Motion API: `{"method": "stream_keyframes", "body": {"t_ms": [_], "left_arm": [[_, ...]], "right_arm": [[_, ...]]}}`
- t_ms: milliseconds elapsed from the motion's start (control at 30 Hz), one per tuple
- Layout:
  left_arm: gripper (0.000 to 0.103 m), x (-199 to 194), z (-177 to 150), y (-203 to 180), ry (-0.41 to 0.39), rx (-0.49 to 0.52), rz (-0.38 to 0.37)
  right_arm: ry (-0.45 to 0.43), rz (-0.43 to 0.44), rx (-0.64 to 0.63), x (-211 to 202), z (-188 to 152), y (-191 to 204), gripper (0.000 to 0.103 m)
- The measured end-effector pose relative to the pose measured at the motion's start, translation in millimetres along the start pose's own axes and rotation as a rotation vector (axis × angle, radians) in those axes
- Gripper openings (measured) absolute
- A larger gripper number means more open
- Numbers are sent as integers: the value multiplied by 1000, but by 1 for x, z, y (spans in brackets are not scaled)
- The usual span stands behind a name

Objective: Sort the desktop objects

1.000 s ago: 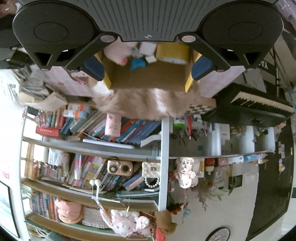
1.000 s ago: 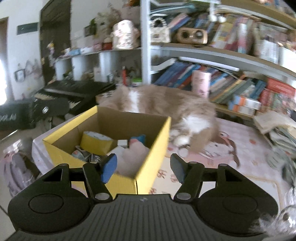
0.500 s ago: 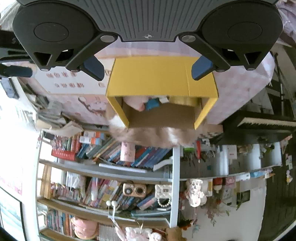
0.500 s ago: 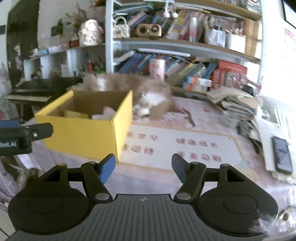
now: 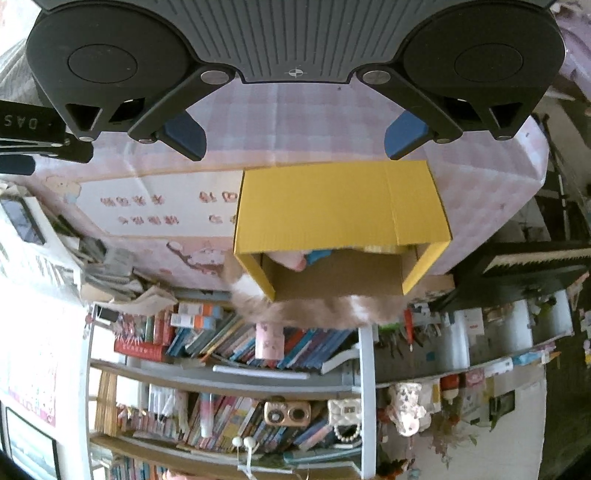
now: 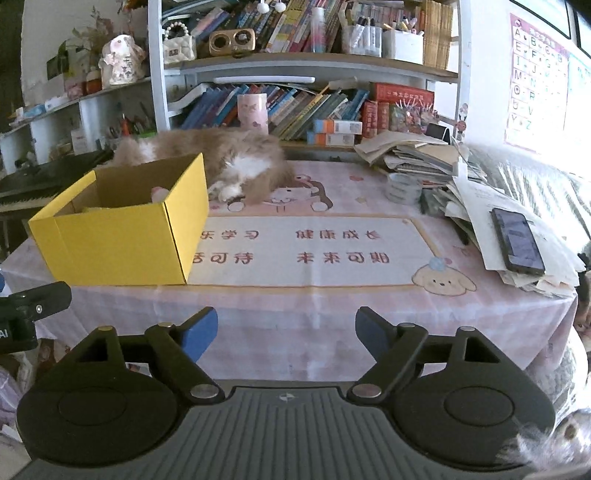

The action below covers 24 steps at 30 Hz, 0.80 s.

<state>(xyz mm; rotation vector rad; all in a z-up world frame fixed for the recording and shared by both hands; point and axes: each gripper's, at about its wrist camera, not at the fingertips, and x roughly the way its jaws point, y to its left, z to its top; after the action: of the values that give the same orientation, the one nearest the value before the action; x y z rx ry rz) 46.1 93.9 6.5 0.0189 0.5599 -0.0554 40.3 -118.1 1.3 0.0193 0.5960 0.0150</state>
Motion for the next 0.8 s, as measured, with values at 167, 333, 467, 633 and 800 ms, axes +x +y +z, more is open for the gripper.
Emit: {"method": "stream_keyframes", "body": {"t_ms": [167,333,467,633,800], "left_arm": [[103,3,-7,0,56,-33,0],[103,1,-8,-6,66,-17,12],[103,-1,-10,-11,69,-6,14],[103,1,-10,-13,90,-18,19],[103,4,-9,-14,100,-29,26]], "right_arm": [[3,12,-15,-2,-3,0,90],[17,20,-40,-3,-5,2,98],[21,20,-44,-3,-6,1,100],[26,21,-47,-4,-7,-1,101],[27,28,-58,-4,-9,-4,101]]}}
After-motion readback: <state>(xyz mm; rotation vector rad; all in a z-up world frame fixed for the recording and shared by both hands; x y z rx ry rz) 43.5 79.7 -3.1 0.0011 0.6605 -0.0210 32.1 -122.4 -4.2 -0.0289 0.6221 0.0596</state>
